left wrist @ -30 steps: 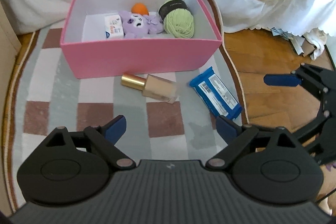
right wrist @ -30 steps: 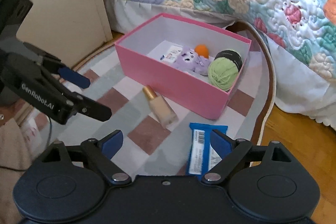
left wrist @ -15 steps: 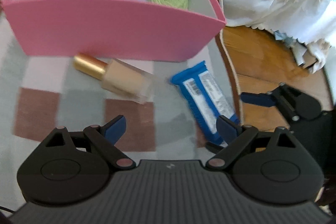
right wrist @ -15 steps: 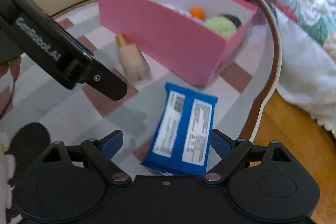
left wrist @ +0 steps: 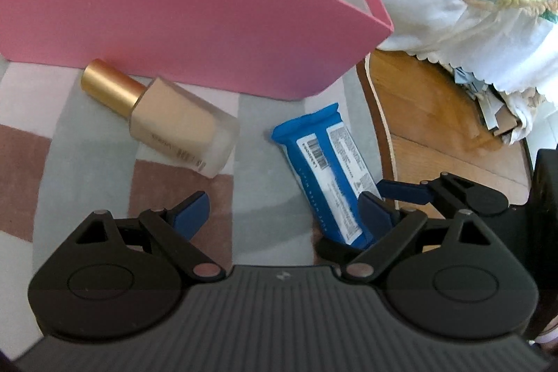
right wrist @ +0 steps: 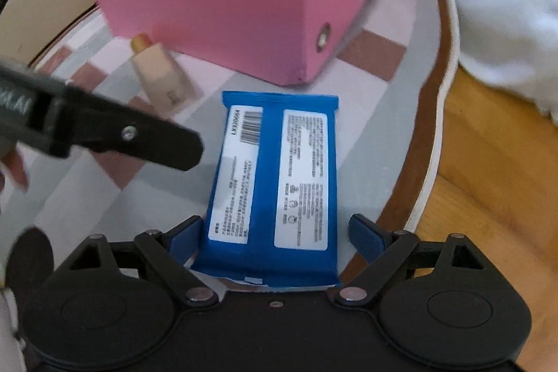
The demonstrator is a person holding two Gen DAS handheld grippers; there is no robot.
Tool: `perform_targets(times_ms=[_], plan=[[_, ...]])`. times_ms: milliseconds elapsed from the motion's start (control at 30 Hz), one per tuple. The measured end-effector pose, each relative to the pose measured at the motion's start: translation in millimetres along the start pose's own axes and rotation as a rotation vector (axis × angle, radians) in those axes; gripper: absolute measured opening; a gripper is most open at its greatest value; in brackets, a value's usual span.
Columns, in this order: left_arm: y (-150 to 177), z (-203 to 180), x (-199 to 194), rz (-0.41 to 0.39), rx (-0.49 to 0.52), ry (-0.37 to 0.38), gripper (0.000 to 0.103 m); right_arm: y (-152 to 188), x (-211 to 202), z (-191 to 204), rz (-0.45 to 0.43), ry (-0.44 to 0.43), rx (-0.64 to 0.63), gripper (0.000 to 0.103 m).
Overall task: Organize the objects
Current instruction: 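Lower the left tool onto the blue wipes pack and grasp it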
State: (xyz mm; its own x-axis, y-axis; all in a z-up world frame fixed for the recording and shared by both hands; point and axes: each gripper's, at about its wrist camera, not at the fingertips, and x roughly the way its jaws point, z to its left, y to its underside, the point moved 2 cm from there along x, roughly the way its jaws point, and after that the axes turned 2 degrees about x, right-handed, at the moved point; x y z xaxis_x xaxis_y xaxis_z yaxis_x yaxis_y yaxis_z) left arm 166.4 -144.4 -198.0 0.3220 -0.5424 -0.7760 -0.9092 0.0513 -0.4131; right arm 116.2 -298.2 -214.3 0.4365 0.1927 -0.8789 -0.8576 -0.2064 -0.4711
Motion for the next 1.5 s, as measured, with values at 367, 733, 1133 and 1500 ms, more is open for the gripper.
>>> perform_targets(times_ms=[367,733,1133,1500], plan=[[12.0,-0.7,-4.2,0.008,0.048,0.023,0.075,5.2,-6.6,25.3,-0.028,0.059,0.044,0.079],[32.8,22.2,-26.4,0.000,0.025,-0.034,0.034,17.3,-16.1,82.3,0.029,-0.051,0.075,0.079],[54.9,48.5,-50.9,0.062,-0.130,-0.012,0.034,27.7,-20.6,96.8,0.039,-0.088,0.121,0.084],[63.2,31.6,-45.7,0.010,-0.043,-0.007,0.023,30.4,-21.1,112.6,0.058,0.013,-0.019,0.077]])
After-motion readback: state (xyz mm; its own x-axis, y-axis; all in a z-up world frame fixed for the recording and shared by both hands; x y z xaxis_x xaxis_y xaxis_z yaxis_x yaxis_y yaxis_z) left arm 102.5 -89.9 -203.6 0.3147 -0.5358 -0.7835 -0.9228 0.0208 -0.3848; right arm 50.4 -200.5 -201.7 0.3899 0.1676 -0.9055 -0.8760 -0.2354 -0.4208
